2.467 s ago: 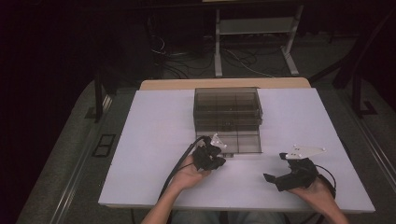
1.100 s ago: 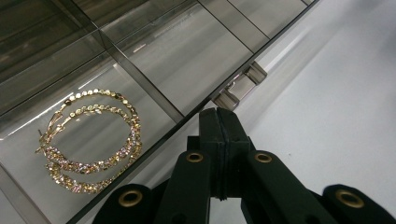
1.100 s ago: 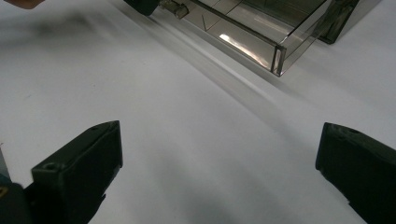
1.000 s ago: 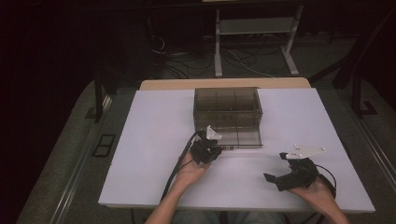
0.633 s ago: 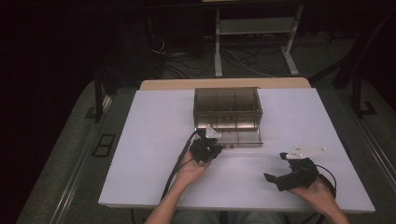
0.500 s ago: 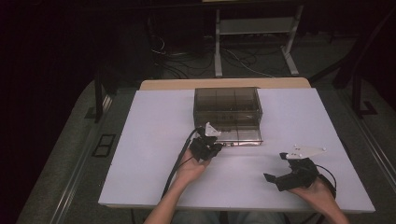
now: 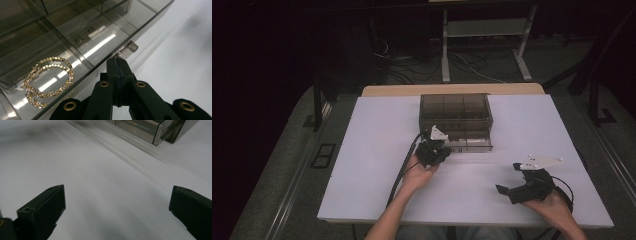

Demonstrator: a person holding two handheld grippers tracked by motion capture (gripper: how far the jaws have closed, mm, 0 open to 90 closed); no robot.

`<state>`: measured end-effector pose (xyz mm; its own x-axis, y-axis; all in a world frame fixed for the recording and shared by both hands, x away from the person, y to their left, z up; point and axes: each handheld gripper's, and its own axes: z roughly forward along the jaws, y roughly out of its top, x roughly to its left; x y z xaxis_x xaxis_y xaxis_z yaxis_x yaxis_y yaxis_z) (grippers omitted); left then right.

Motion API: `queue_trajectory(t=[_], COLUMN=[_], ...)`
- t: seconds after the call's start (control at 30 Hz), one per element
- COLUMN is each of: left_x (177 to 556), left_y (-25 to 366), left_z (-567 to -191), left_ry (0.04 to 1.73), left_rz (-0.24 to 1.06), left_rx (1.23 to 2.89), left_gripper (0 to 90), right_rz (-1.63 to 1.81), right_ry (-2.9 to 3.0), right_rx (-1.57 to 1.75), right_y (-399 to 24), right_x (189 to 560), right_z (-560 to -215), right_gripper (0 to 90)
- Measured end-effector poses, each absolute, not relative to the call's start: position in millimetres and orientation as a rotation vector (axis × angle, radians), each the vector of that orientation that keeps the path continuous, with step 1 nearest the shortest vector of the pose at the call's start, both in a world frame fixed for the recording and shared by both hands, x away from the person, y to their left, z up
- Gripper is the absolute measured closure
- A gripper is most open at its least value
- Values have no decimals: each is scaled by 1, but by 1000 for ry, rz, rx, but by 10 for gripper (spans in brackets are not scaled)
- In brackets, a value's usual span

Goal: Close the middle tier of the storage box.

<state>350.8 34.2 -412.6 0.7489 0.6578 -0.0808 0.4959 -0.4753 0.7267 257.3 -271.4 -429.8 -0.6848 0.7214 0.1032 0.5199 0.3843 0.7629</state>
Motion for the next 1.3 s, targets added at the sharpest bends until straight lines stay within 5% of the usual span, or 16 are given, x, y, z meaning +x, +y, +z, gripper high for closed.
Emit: queue_trajectory(t=[1.3], left_x=[371], left_y=[24], left_z=[-403], left_ry=[855], left_rz=[332], left_rx=[2159], left_gripper=[891], right_rz=[1180], right_ry=[2403], right_rx=[1096], right_y=[-272], right_x=[258], right_z=[-430], right_gripper=[0])
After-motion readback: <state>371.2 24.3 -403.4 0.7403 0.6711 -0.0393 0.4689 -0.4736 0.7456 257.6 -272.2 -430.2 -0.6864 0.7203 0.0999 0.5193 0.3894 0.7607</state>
